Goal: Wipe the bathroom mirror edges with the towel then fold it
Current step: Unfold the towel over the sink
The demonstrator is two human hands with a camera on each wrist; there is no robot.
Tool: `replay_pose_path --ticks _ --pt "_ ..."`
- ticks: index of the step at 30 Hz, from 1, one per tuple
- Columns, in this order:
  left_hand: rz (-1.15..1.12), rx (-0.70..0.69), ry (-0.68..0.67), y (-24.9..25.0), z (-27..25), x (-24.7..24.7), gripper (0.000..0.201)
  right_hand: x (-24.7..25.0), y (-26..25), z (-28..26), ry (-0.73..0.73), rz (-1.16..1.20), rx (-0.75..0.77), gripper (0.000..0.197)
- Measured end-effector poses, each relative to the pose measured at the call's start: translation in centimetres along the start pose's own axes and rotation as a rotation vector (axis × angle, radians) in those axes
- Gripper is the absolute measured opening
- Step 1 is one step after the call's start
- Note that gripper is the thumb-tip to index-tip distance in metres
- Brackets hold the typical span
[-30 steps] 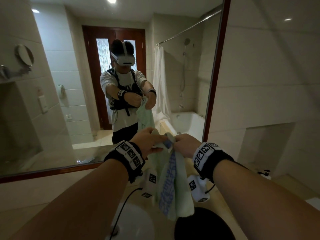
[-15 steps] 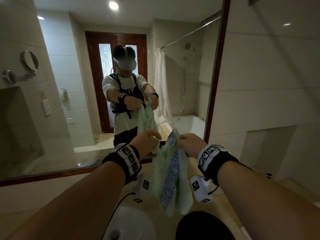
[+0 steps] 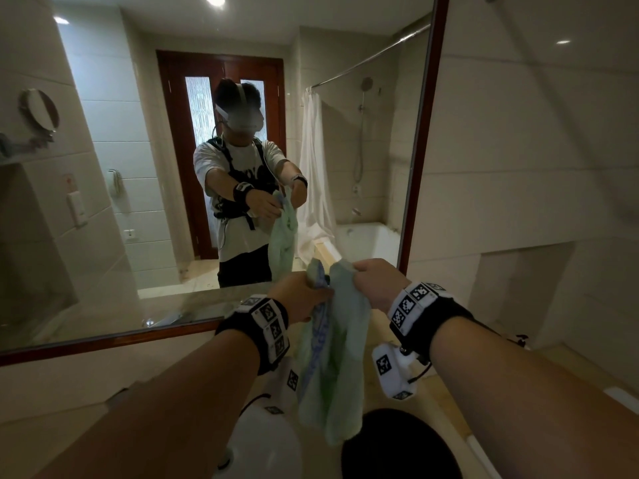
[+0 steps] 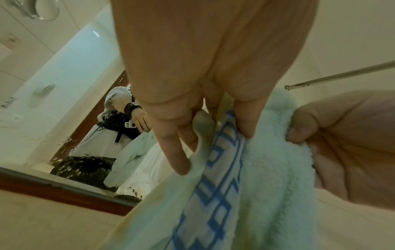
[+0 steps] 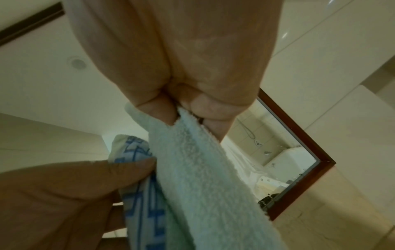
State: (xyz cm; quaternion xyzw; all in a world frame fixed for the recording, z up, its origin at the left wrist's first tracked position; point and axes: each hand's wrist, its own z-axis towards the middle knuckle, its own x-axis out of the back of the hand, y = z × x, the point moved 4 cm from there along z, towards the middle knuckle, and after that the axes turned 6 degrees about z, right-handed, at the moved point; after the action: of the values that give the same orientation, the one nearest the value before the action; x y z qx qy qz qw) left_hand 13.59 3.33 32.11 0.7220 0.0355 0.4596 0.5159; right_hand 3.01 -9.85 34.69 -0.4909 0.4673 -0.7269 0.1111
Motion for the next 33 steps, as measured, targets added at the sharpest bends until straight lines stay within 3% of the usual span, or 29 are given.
replay_pose_path --ticks 4,11,15,19,22,26,31,33 --pt "-0.004 -0.009 0.088 -0.3 0.3 1.5 0.038 1.6 1.9 0.5 0.087 0.023 -0.077 0.026" --pt "0.024 -0.045 0.183 -0.4 0.4 3.5 0.046 2.8 6.8 0.5 0.1 -0.131 -0.248 0.038" --pt "0.034 -0.082 0.192 -0.3 0.4 3.7 0.045 3.3 9.8 -0.1 0.124 -0.157 -0.37 0.038" --pt "0.036 -0.121 0.144 0.5 0.6 3.6 0.049 2.7 11.5 -0.4 0.051 -0.184 -0.456 0.041" --pt "0.011 -0.155 0.039 1.4 1.2 3.5 0.064 2.0 9.2 -0.3 -0.023 -0.216 -0.339 0.042" --pt "0.046 -0.216 -0.105 3.2 1.6 3.2 0.034 -0.2 3.9 -0.4 -0.221 0.194 -0.032 0.056" --pt "0.084 -0.255 -0.103 6.0 1.0 5.0 0.035 -0.9 0.2 -0.3 -0.27 0.177 0.093 0.017" --pt "0.103 -0.316 -0.059 7.1 0.7 6.5 0.038 -1.0 -0.2 0.0 -0.292 0.208 0.105 0.013"
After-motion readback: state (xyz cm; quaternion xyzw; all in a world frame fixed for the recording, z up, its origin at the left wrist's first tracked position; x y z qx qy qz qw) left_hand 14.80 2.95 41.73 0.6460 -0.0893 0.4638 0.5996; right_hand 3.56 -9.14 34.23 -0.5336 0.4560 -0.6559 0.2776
